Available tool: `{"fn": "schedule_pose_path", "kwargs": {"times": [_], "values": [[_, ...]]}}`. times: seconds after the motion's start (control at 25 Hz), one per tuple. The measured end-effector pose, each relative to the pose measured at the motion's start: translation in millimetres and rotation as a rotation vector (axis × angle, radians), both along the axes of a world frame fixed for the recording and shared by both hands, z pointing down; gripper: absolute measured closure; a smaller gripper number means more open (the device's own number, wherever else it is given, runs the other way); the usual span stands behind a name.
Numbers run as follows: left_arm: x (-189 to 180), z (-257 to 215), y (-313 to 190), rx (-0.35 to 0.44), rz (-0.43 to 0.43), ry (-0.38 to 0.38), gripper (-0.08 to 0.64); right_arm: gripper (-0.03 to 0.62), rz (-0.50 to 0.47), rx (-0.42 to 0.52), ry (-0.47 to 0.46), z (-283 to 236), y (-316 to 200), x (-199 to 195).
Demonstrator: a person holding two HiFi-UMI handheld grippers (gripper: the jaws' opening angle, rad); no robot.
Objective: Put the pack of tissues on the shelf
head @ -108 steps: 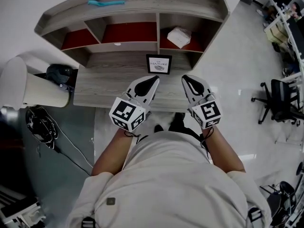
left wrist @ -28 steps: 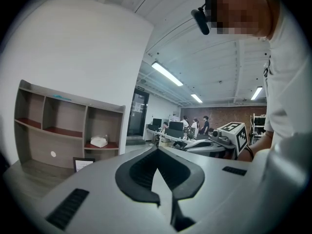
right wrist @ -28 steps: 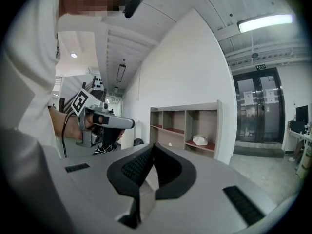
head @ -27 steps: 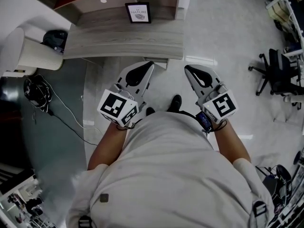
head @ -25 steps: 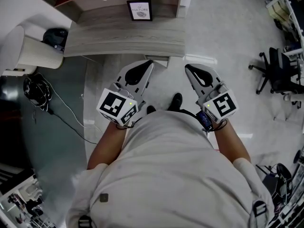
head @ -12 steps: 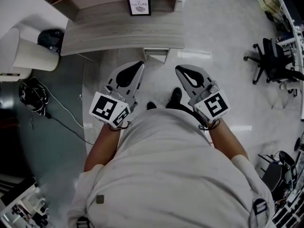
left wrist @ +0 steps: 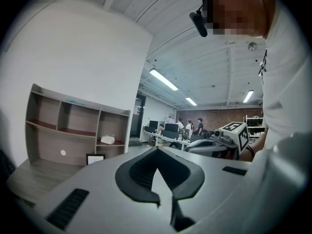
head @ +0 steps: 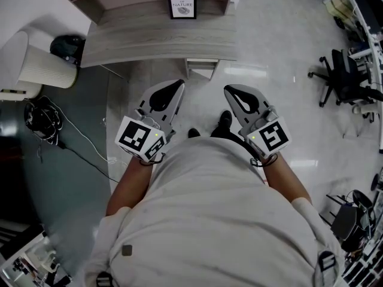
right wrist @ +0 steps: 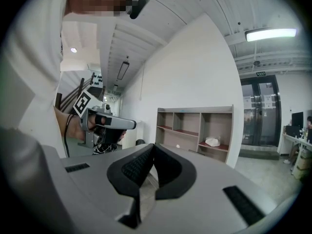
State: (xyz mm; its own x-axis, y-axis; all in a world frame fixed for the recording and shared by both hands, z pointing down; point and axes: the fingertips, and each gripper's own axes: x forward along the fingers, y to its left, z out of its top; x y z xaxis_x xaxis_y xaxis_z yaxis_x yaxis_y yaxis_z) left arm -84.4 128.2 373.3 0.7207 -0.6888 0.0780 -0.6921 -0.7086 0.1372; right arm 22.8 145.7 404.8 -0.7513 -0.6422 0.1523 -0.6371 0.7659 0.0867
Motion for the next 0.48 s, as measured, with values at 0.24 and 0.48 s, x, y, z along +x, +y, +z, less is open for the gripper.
{"fn": "schedule_pose_path", "kwargs": {"times": [0.24,0.48], "values": [[-0.1,-3.1,4.1,0.012,0.008,0.01,0.545,0.572,0.004,0.003,0.001,-2.2,4.0,-2.2],[3.3,-5.4,1.8,0.009,0.004,0.007,0.545,0.572,-0.003,0.009,-0.003,-4.6,3.5,-1.6]]}}
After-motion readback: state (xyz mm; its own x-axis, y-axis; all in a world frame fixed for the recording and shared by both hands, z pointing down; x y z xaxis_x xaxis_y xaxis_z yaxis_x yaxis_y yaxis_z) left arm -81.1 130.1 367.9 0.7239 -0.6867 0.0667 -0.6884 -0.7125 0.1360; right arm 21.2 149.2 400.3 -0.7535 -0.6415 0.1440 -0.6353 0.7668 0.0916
